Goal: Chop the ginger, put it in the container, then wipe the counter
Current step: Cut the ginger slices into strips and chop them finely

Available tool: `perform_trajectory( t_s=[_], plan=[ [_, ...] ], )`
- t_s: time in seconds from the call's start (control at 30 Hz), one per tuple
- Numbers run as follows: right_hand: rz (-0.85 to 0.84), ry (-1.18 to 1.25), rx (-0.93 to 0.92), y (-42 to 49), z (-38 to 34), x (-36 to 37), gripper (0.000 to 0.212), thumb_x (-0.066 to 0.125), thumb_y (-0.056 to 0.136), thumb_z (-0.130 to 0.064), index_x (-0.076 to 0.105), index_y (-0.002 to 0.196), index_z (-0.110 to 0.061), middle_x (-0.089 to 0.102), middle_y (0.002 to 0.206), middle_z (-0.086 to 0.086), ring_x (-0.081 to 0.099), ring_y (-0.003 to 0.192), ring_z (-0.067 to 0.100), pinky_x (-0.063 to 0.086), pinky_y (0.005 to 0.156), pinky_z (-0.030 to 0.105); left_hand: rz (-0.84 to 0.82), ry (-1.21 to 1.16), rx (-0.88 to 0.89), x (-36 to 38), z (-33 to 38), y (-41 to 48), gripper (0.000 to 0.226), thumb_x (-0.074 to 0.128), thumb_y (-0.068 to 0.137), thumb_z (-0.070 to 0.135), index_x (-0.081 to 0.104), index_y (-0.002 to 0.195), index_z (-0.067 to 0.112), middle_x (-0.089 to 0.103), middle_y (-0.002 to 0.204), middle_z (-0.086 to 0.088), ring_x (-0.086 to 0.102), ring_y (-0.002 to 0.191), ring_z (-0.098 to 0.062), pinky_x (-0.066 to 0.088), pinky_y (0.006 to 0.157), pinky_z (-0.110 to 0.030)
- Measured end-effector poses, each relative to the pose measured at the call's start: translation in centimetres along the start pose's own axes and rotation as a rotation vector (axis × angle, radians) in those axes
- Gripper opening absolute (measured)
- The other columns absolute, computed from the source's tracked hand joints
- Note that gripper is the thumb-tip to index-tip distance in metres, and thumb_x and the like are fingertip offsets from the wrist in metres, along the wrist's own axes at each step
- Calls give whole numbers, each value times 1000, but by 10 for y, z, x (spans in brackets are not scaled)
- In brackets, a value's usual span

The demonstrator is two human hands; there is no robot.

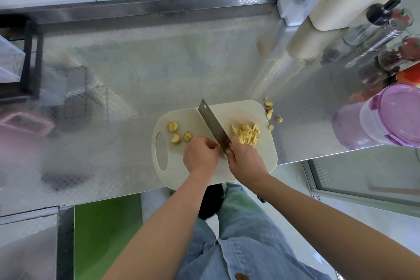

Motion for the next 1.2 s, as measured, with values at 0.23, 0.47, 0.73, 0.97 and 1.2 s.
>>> perform_trajectory(
  t_s=[0.23,0.47,0.73,0.97,1.2],
  plan=[
    [99,152,29,13,1,-12,20,45,96,-16,49,110,-2,40,58,-3,41,54,19,28,48,31,2,17,-5,0,-1,1,2,73,75,25,73,78,24,71,82,7,65,82,-16,47,67,-24],
    [13,55,-68,-1,3,-14,19,44,97,-21,50,111,-9,43,63,-3,42,59,22,31,56,29,6,5,-4,0,-1,1,4,73,76,24,71,73,25,71,80,5,65,80,-17,45,66,-24],
    [-19,23,-29,-1,0,-4,13,42,98,-21,46,104,-10,47,70,4,45,64,26,34,57,31,3,-10,0,0,-1,1,4,71,76,23,74,77,24,73,82,4,66,82,-18,40,65,-23],
    [20,60,14,2,-2,-1,15,43,98,-21,47,105,-8,50,72,6,48,66,27,41,60,34,9,6,13,0,0,2,7,69,76,23,75,80,23,73,84,5,65,83,-17,40,65,-22],
    [13,73,17,3,-4,-3,14,42,97,-19,45,106,-8,49,74,6,47,69,28,38,60,33,14,5,10,0,1,4,6,71,77,21,75,82,22,73,86,3,65,86,-19,43,68,-23]
  ],
)
Point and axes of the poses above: each hand's wrist, its own y-axis towards the middle knuckle, its own x-axis out of the palm, z = x × y, the point moved 4 cm from there along y, towards the middle knuckle
